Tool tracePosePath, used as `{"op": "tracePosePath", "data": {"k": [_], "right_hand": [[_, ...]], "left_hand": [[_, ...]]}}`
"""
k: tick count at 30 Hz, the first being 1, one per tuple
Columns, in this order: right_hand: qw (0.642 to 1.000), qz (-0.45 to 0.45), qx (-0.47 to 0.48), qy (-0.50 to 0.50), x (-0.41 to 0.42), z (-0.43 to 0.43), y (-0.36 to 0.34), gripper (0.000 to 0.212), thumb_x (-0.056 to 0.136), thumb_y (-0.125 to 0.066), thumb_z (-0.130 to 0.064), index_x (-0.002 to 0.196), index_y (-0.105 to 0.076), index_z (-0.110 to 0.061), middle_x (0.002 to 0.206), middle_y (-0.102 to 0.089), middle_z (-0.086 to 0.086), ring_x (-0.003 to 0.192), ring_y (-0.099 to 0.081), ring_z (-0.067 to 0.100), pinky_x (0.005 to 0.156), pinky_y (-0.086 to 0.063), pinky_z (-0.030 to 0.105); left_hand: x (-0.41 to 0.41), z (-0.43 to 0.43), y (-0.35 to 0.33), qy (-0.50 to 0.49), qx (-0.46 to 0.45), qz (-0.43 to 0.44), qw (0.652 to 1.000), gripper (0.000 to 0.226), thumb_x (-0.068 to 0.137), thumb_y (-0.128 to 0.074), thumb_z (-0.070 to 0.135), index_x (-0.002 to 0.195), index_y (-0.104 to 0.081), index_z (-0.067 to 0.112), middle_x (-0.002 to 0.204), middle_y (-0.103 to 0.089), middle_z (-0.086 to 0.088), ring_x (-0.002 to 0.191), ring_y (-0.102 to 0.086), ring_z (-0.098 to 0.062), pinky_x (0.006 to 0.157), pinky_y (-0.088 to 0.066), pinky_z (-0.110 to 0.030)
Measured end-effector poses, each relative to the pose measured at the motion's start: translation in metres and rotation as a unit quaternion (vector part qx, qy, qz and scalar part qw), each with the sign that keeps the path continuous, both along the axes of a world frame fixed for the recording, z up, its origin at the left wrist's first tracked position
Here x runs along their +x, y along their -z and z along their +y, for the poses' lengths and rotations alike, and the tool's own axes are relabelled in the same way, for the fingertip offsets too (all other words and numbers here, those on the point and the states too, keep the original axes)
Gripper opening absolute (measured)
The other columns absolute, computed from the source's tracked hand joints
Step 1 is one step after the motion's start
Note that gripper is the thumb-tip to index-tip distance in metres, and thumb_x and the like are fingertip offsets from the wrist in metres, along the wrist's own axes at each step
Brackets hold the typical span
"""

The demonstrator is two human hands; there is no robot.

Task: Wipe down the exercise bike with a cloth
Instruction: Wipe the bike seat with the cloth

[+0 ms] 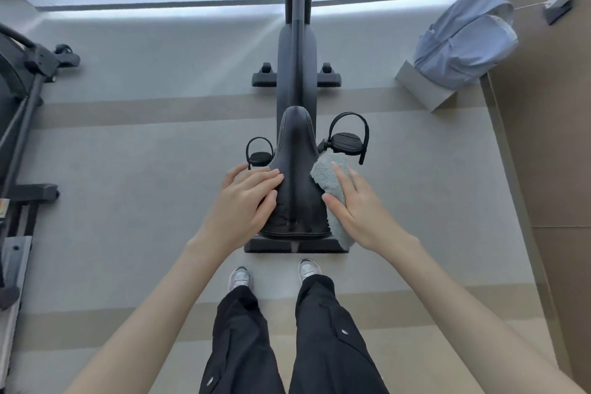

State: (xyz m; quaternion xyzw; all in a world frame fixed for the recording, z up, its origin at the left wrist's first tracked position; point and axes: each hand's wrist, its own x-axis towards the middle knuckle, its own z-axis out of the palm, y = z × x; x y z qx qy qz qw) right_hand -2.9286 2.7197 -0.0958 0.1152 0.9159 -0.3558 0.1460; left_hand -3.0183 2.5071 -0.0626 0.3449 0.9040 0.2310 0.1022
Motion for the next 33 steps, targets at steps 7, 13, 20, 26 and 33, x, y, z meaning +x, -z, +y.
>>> {"op": "tracePosePath", "data": {"k": [7,13,20,26,33], "right_hand": [[0.998,0.02,0.04,0.04,-0.138,-0.039,-0.001,0.06,0.097,-0.037,-0.046,0.149,-0.013,-0.027,0.151,-0.014,0.021,0.133,-0.028,0.04,0.107,-0.027,0.043],[0.994,0.011,0.038,0.098,-0.145,-0.032,-0.003,0.055,0.094,-0.035,-0.055,0.144,-0.023,-0.035,0.136,-0.038,0.016,0.116,-0.048,0.038,0.097,-0.039,0.043],[0.971,-0.018,0.217,0.094,-0.039,-0.049,-0.007,0.061,0.094,-0.022,-0.056,0.149,-0.007,-0.034,0.147,-0.036,0.008,0.137,-0.027,0.026,0.112,-0.017,0.048],[0.971,0.017,0.116,0.206,0.041,-0.081,-0.007,0.059,0.097,-0.029,-0.05,0.149,-0.007,-0.033,0.158,-0.001,0.001,0.144,0.005,0.015,0.117,0.0,0.037],[0.959,0.019,0.086,0.27,-0.011,-0.053,0.006,0.055,0.095,-0.035,-0.049,0.14,-0.037,-0.017,0.146,-0.035,0.011,0.134,-0.028,0.027,0.109,-0.025,0.04]], "left_hand": [[-0.017,-0.013,0.002,0.076,0.008,-0.01,0.997,0.039,0.095,-0.04,0.023,0.119,-0.066,0.008,0.124,-0.065,-0.003,0.12,-0.056,-0.019,0.111,-0.025,-0.039],[-0.034,-0.021,0.004,0.149,0.003,-0.014,0.989,0.035,0.095,-0.044,0.021,0.122,-0.064,0.01,0.128,-0.062,-0.001,0.125,-0.052,-0.018,0.112,-0.028,-0.042],[-0.045,-0.026,0.005,0.216,-0.01,-0.01,0.976,0.041,0.097,-0.036,0.026,0.127,-0.06,0.011,0.135,-0.057,-0.001,0.13,-0.046,-0.018,0.113,-0.025,-0.037],[-0.05,-0.018,-0.001,0.232,0.003,0.007,0.973,0.04,0.097,-0.038,0.026,0.127,-0.06,0.009,0.133,-0.058,-0.004,0.129,-0.048,-0.021,0.112,-0.028,-0.042],[-0.068,0.012,-0.003,0.26,-0.042,0.022,0.964,0.044,0.097,-0.035,0.03,0.13,-0.058,0.011,0.138,-0.054,-0.001,0.134,-0.042,-0.017,0.116,-0.019,-0.037]]}}
